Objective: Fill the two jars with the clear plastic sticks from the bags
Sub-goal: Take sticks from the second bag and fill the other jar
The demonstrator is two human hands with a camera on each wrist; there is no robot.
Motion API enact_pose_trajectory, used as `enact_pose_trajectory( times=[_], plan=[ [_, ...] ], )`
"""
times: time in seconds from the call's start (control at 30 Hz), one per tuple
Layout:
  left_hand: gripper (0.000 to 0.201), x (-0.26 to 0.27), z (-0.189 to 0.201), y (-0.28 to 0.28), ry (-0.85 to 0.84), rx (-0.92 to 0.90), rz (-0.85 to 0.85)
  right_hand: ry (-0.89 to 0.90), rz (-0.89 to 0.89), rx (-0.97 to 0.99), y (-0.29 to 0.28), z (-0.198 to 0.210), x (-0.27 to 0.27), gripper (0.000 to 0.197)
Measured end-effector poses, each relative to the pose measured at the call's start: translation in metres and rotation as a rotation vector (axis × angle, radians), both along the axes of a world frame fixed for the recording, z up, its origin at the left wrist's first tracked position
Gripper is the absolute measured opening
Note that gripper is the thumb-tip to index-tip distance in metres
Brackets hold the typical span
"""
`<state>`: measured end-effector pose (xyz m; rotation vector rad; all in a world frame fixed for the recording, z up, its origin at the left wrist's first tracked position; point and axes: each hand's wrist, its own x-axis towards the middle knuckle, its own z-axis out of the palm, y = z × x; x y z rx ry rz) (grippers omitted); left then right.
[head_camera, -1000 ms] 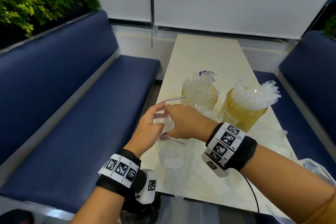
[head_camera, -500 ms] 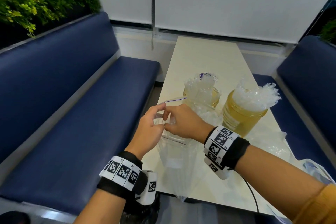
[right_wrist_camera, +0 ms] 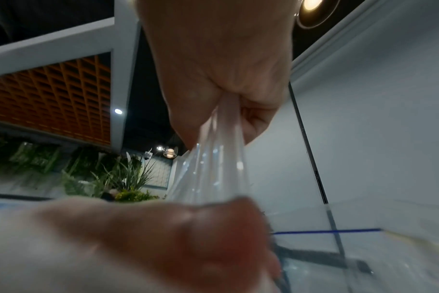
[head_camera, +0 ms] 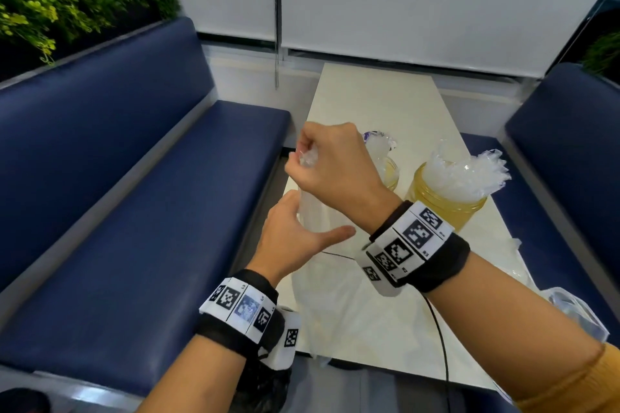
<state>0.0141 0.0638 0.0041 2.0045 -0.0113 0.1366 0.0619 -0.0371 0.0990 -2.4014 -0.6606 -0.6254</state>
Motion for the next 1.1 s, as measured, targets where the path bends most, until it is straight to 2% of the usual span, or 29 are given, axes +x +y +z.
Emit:
enact_pose_trajectory(
  times=[0.17,0.3,0.33,0.43,0.53,0.57,0.67,0.7,0.77,0.83,0.87,0.9,0.93,1.0,1.1],
  plan=[
    [0.041,0.005,-0.001,-0.013,-0.037,-0.15,0.088,-0.005,-0.037,0.122,0.003,-0.003,-0.004,0.015],
    [0.024,0.005,-0.001,-0.02,-0.096,-0.274,0.072,0.047,-0.073,0.254,0.003,-0.004,-0.01,0.017],
    [0.022,0.006,0.0,-0.022,-0.091,-0.3,0.085,0.072,-0.076,0.264,0.004,-0.003,-0.012,0.021],
    [0.035,0.008,-0.005,-0.027,-0.061,-0.341,0.133,0.038,-0.079,0.173,0.003,0.002,-0.016,0.037],
    [0.027,0.007,-0.006,-0.029,-0.081,-0.354,0.109,-0.145,0.062,0.13,0.0,0.011,-0.008,0.035],
    [0.028,0.008,-0.006,-0.03,-0.078,-0.364,0.109,-0.146,0.111,0.098,0.0,0.009,-0.003,0.035],
    [0.045,0.012,-0.004,-0.032,-0.062,-0.365,0.106,0.101,0.175,-0.041,-0.001,-0.004,0.001,0.042],
    [0.047,0.01,-0.003,-0.032,-0.059,-0.37,0.101,0.177,0.195,-0.008,-0.003,-0.007,0.001,0.042],
    [0.04,0.008,-0.003,-0.031,-0.065,-0.398,0.104,0.264,0.225,0.22,-0.008,-0.007,-0.002,0.038],
    [0.027,0.009,-0.002,-0.029,-0.095,-0.39,0.106,0.365,0.19,0.443,-0.011,-0.007,-0.006,0.066],
    [0.017,0.01,0.001,-0.028,-0.113,-0.37,0.107,0.437,0.151,0.488,-0.012,-0.01,-0.01,0.074],
    [0.007,0.012,0.004,-0.028,-0.139,-0.343,0.102,0.498,0.121,0.481,-0.01,-0.018,-0.011,0.072],
    [0.004,0.013,0.005,-0.028,-0.166,-0.314,0.104,0.541,0.107,0.435,-0.009,-0.027,-0.012,0.061],
    [0.012,0.014,0.005,-0.028,-0.152,-0.312,0.138,0.597,0.081,0.366,-0.006,-0.039,-0.015,0.035],
    [0.014,0.011,0.0,-0.023,-0.044,-0.38,0.104,0.619,0.145,0.466,-0.004,-0.037,-0.011,0.02]
  ],
)
